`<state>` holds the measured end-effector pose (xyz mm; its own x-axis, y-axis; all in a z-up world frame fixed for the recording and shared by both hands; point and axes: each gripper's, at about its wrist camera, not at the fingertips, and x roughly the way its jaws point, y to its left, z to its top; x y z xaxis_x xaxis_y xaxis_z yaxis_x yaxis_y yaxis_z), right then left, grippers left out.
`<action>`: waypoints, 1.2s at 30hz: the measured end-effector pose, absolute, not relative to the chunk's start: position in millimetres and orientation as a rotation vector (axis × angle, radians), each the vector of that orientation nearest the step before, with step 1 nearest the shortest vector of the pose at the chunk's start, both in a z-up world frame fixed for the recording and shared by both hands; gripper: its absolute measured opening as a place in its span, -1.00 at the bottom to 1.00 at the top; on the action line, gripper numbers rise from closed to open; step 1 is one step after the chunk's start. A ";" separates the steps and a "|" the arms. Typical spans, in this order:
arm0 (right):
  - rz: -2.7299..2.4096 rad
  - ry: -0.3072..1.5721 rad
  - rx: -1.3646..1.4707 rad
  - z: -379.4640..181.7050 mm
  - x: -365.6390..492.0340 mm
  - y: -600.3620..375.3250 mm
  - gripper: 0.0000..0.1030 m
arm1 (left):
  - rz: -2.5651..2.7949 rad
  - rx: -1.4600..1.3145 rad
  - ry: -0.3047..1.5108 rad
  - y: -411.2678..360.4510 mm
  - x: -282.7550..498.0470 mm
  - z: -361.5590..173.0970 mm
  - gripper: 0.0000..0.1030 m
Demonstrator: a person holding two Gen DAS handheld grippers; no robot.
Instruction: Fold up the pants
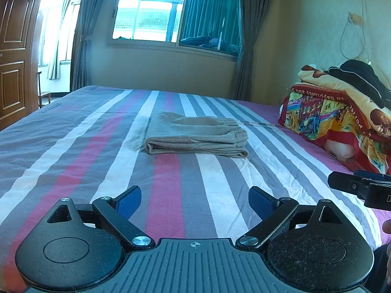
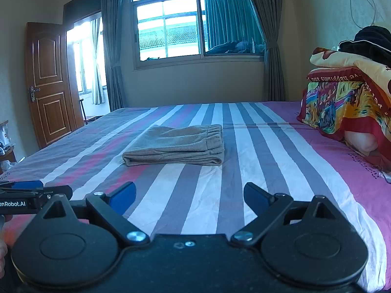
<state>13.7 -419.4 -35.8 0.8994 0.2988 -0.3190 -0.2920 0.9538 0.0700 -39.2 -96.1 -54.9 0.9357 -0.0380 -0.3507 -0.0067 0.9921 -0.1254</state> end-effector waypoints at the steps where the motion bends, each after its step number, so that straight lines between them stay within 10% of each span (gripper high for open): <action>1: 0.306 0.332 0.021 -35.7 13.5 -419.3 0.83 | -0.017 -0.123 0.360 -96.3 -39.3 -54.6 0.82; 36: 0.312 0.329 0.020 -35.2 14.1 -421.3 0.85 | -0.033 -0.109 0.358 -95.7 -40.7 -52.0 0.82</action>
<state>14.1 -421.3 -35.2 0.8991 0.3047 -0.3144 -0.2982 0.9519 0.0699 -40.7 -95.7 -52.0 0.9360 -0.0510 -0.3483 0.0126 0.9937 -0.1118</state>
